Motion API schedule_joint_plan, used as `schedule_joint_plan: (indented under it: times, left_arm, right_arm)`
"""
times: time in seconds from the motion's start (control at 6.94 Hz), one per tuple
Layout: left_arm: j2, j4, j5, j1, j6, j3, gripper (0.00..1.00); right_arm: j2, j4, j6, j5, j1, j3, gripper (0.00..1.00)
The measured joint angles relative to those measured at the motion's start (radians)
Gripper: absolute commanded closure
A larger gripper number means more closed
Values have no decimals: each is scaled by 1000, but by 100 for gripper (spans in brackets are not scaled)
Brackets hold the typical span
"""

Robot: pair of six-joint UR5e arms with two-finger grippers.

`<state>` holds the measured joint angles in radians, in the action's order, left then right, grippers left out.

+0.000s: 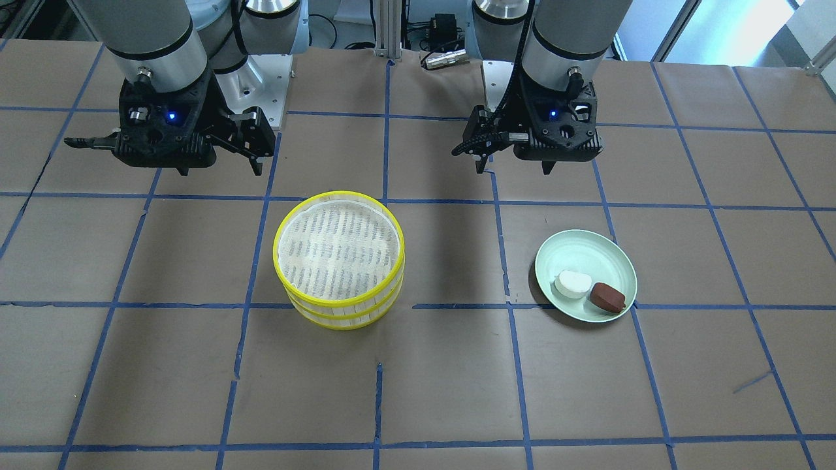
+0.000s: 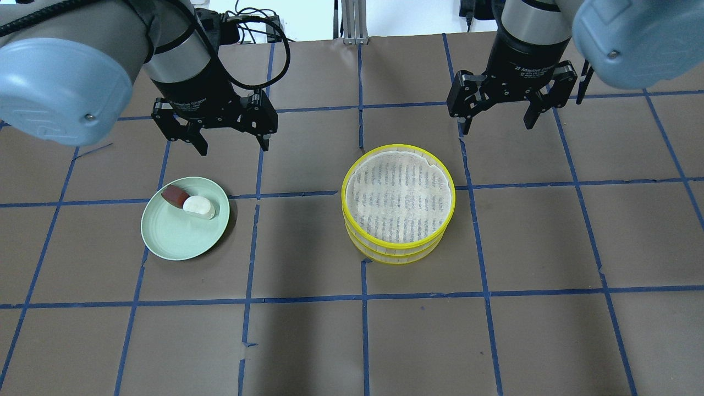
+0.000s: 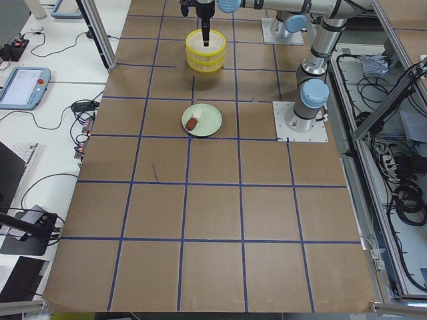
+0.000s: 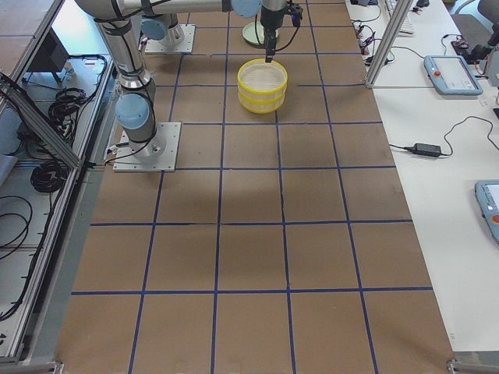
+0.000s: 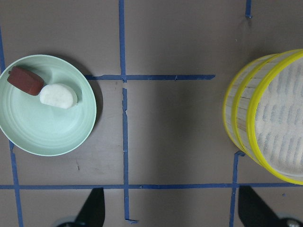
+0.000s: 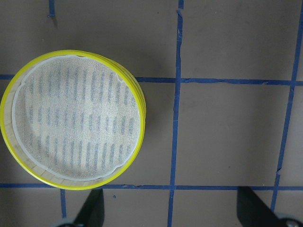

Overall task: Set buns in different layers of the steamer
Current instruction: 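Lower right gripper onto steamer top rim while left gripper moves over plate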

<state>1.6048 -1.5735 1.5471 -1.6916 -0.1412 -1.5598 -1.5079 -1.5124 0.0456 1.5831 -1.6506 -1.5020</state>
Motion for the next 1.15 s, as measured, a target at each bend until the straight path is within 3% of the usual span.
schedule_joint_plan:
  times: [0.43, 0.72, 1.15]
  left_arm:
    - [2, 6, 7, 6, 1, -9, 0]
    - [23, 23, 11, 80, 15, -45, 0]
    - [88, 155, 19, 238, 141, -145, 2]
  right_arm:
    - [1, 0, 0, -1, -1, -5, 0]
    - [15, -22, 0, -3, -5, -32, 0]
    - [76, -268, 0, -5, -6, -196, 0]
